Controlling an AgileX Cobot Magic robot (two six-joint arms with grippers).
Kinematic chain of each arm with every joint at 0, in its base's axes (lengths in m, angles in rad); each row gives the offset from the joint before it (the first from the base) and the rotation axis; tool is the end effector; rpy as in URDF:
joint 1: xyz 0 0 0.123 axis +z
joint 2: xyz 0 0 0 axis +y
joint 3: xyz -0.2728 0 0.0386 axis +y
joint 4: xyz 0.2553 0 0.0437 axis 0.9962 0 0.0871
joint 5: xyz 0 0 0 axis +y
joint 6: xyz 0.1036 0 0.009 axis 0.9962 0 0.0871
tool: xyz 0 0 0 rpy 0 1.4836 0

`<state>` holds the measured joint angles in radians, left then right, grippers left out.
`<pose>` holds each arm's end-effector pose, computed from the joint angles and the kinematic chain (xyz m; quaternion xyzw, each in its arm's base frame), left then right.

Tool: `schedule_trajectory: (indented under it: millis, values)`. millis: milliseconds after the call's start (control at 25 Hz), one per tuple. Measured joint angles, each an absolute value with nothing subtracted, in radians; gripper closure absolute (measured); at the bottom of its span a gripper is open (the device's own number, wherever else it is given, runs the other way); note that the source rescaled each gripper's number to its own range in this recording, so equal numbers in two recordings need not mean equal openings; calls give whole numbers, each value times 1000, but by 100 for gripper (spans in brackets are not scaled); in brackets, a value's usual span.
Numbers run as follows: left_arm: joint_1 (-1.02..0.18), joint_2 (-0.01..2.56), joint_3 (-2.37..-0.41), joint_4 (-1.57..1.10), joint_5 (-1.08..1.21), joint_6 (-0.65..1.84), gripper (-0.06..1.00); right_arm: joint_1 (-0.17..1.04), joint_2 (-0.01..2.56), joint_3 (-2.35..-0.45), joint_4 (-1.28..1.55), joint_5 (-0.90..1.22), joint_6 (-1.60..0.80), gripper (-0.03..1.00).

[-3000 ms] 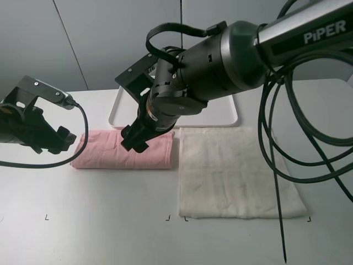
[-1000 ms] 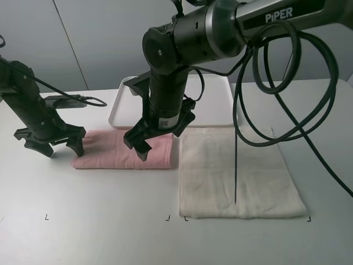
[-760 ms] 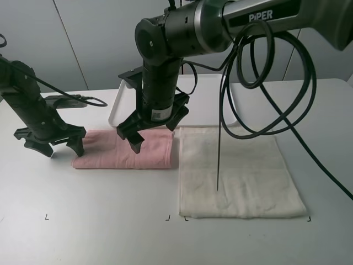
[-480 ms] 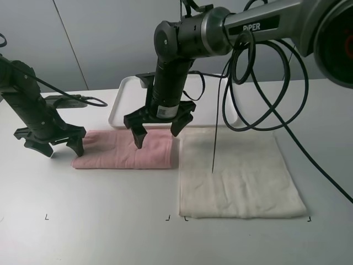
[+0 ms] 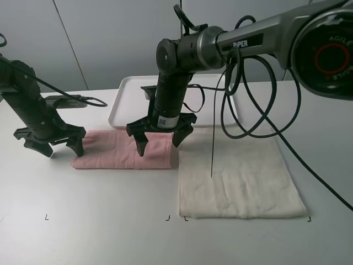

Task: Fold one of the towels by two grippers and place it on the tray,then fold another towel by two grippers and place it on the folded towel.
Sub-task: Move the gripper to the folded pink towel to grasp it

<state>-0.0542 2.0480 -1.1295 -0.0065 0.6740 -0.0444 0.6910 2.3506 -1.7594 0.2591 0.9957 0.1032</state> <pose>0.3555 -0.0197 0.0675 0.0024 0.9995 -0.0037 0.0326 0.3436 0.3132 0.0826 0.2236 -0.9677 -0.1158 0.0104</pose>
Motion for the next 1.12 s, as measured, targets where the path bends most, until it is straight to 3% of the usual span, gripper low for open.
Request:
schedule_trajectory:
  millis: [760,920,1120]
  values:
    - [-54,2048,-1129,-7,680,-44,-5,691,2385,-1759,252,968,147,3]
    - [-54,2048,-1129,-7,680,-44,-5,691,2388,-1759,254,961,149,18]
    - [-54,2048,-1129,0,681,-44,-5,691,2390,-1750,255,931,151,52]
